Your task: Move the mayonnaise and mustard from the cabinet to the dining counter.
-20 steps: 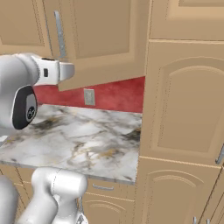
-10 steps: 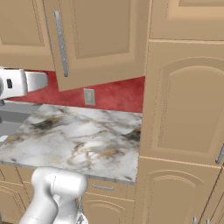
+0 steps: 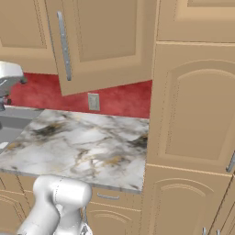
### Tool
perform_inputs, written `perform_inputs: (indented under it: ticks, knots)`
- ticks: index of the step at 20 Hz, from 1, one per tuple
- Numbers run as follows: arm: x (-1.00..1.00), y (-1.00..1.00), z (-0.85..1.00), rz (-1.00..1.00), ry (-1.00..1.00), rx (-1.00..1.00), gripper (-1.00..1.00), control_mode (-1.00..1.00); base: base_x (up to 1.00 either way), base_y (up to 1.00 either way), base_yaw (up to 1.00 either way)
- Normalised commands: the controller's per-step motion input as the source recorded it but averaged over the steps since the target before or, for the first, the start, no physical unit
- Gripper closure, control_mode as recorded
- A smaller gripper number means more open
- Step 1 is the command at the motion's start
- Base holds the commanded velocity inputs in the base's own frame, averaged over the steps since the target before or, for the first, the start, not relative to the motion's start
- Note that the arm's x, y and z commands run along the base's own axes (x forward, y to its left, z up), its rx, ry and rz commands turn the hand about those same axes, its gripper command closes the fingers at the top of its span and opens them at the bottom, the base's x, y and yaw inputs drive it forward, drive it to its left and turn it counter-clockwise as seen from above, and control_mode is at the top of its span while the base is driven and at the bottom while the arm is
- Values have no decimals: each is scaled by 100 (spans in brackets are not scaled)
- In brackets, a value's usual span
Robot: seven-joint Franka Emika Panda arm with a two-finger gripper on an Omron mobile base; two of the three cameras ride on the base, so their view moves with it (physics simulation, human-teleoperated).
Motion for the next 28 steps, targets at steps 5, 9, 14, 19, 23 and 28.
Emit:
perform_inputs:
  ticks: [5,9,14,19,23,28]
  knots:
    - [20,0,-52,-11,-2,-47,-100,-100,0,0,0]
    - [53,0,-8,-5,0,-18,-100,-100,0,0,0]
    - [63,10,25,-4,0,-2,-100,-100,0,0,0]
    - [65,22,28,-2,5,0,-100,-100,0,0,0]
    - [59,10,10,-8,12,0,-100,-100,0,0,0]
    - [48,-4,0,-17,14,-9,-100,-100,0,0,0]
